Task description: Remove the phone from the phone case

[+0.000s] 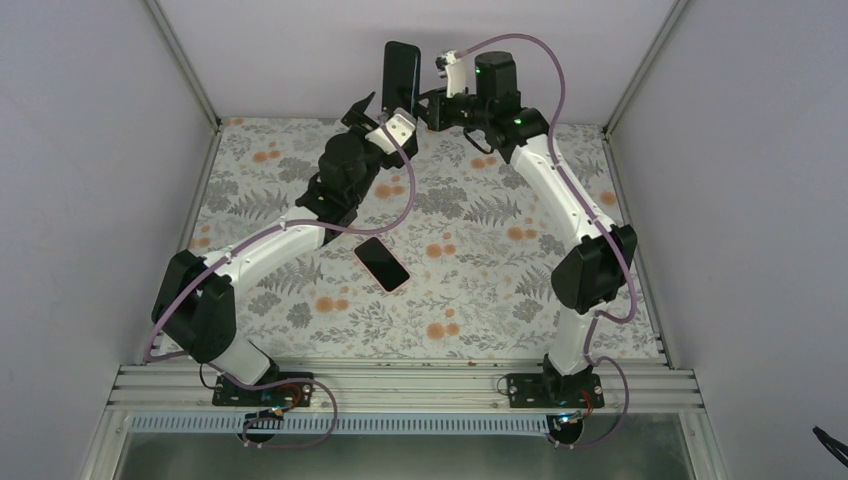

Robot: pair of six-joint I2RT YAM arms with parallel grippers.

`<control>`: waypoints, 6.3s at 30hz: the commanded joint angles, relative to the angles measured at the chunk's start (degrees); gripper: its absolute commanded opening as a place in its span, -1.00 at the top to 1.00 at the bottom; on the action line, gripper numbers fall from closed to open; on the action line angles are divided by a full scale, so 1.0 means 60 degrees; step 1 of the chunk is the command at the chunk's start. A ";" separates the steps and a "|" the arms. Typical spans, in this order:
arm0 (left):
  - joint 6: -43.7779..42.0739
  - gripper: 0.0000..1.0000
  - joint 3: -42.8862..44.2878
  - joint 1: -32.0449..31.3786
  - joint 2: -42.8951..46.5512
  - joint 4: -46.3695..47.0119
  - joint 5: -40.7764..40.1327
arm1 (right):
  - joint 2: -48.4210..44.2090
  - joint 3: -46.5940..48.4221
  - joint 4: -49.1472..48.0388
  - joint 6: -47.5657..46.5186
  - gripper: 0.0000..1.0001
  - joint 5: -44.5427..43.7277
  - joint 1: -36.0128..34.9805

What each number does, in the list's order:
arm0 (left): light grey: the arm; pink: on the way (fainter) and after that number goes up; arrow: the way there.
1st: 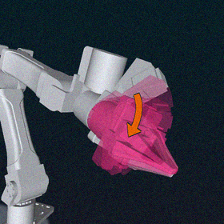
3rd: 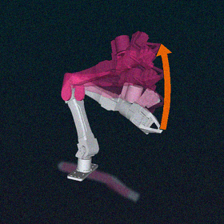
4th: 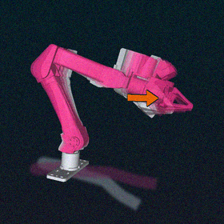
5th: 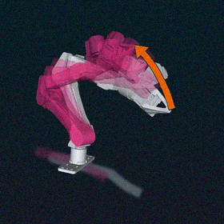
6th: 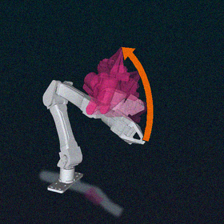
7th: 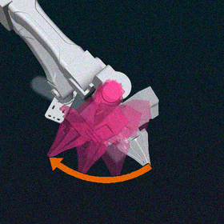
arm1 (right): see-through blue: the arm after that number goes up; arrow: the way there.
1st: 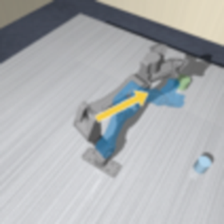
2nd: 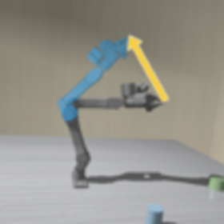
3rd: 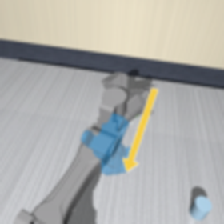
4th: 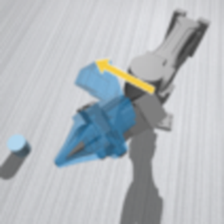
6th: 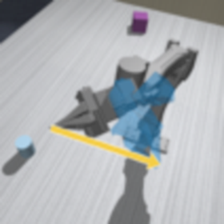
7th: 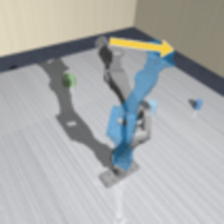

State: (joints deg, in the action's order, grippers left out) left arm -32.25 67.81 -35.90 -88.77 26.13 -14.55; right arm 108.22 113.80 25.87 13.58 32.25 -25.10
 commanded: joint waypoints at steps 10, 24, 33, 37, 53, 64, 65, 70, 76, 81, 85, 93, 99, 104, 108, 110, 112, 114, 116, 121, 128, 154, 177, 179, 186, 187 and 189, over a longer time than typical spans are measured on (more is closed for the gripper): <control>-0.1290 -0.98 0.0019 -0.0108 -0.0615 0.2091 -0.2690 | -0.0683 0.0061 -0.0831 0.0277 0.94 0.0413 -0.0079; -0.1584 -0.44 -0.0273 -0.0125 -0.0746 0.4128 -0.4224 | -0.1018 -0.0262 -0.1249 0.0702 0.94 0.1572 -0.0106; -0.3026 -0.19 0.0521 -0.0291 -0.1595 0.5623 -0.4563 | -0.0930 -0.0493 -0.1324 0.0692 0.95 0.2211 -0.0198; -0.4563 -0.13 0.0754 -0.0591 -0.2275 0.7324 -0.4560 | -0.0745 -0.0462 -0.1117 0.0504 0.95 0.2350 -0.0423; -0.4780 0.20 0.1237 -0.0621 -0.3007 0.7793 -0.4330 | -0.1289 -0.1124 -0.1383 0.0490 0.95 0.3150 -0.0577; -0.3612 0.70 0.1022 -0.0605 -0.2791 0.6414 -0.4044 | -0.1278 -0.1109 -0.1404 0.0487 0.95 0.3187 -0.0591; -0.3554 0.78 0.1049 -0.0608 -0.2800 0.6317 -0.4049 | -0.1290 -0.1130 -0.1397 0.0462 0.95 0.3162 -0.0592; -0.3314 0.95 0.1042 -0.0621 -0.2711 0.5934 -0.3954 | -0.1371 -0.1172 -0.1262 0.0274 0.94 0.2819 -0.0550; -0.2550 0.95 0.0650 -0.0661 -0.1903 0.4826 -0.3463 | -0.1179 -0.0723 -0.0173 -0.1199 0.94 -0.0084 -0.0451; -0.1185 0.95 0.0348 -0.0722 -0.0395 0.1783 -0.2000 | -0.0406 0.0316 0.1226 -0.2013 0.94 -0.2875 -0.0065; -0.1332 0.95 -0.0119 -0.0726 0.0670 0.0273 -0.1451 | -0.0114 0.0282 0.1844 -0.2421 0.94 -0.4030 0.0407; -0.2602 0.95 -0.1647 -0.0633 0.2767 -0.1242 -0.1125 | -0.0255 -0.0691 0.2600 -0.2902 0.94 -0.3910 0.1168; -0.4145 0.95 -0.3192 -0.0246 0.3000 -0.1216 -0.2385 | -0.0114 -0.0892 0.4232 -0.3867 0.93 -0.2464 0.1458; -0.5951 0.95 -0.4873 0.0216 0.2384 -0.0248 -0.3567 | 0.0174 -0.2036 0.5479 -0.4678 0.93 -0.1625 0.1588; -0.6255 0.95 -0.5794 0.0734 0.1904 0.0635 -0.3886 | 0.0421 -0.3191 0.5370 -0.4834 0.93 -0.1821 0.1641; -0.6403 0.95 -0.6090 0.0931 0.1520 0.1105 -0.3850 | 0.0678 -0.3504 0.5321 -0.4875 0.93 -0.1857 0.1709; -0.6519 0.95 -0.6207 0.1099 0.0958 0.1333 -0.3968 | 0.0975 -0.3737 0.5248 -0.4866 0.93 -0.1957 0.1736; -0.6595 0.95 -0.6271 0.1310 0.0441 0.1429 -0.4063 | 0.1212 -0.3877 0.5129 -0.4798 0.93 -0.2154 0.1756; -0.6670 0.95 -0.6340 0.1441 0.0031 0.1376 -0.4102 | 0.1364 -0.3942 0.5008 -0.4712 0.93 -0.2492 0.1800; -0.6496 0.95 -0.6343 0.1516 -0.0559 0.0931 -0.4136 | 0.1651 -0.3747 0.4892 -0.4520 0.93 -0.3579 0.2074; -0.5840 0.81 -0.6037 0.1516 -0.1011 -0.0492 -0.3846 | 0.1851 -0.3390 0.4824 -0.4690 0.82 -0.4634 0.2607; -0.1940 -1.00 -0.0980 0.2765 0.3117 -0.9774 0.2892 | -0.0553 -0.3620 0.5624 -0.4685 -1.00 -0.4468 -0.1107; 0.0118 -1.00 -0.0907 0.4621 0.2936 -0.9336 0.1908 | 0.3472 -0.1336 0.5772 -0.3835 -1.00 -0.3796 -0.4163; 0.0179 -1.00 -0.0904 0.4621 0.2896 -0.9314 0.1958 | 0.3553 -0.1385 0.5768 -0.3845 -1.00 -0.3727 -0.4220; 0.0406 -1.00 -0.0976 0.4617 0.2754 -0.9277 0.2041 | 0.3916 -0.1541 0.5571 -0.3787 -1.00 -0.4350 -0.4563; 0.0420 -1.00 -0.1016 0.4621 0.2767 -0.9277 0.2034 | 0.3958 -0.1572 0.5526 -0.3776 -1.00 -0.4469 -0.4587; 0.0424 -1.00 -0.1082 0.4621 0.2803 -0.9266 0.2019 | 0.4056 -0.1558 0.5519 -0.3744 -1.00 -0.4472 -0.4613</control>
State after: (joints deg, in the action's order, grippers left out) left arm -31.20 62.41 -8.47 -71.94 -30.50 -2.94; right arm 130.19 104.73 59.83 -9.96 6.70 -51.66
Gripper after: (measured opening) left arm 0.998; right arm 0.997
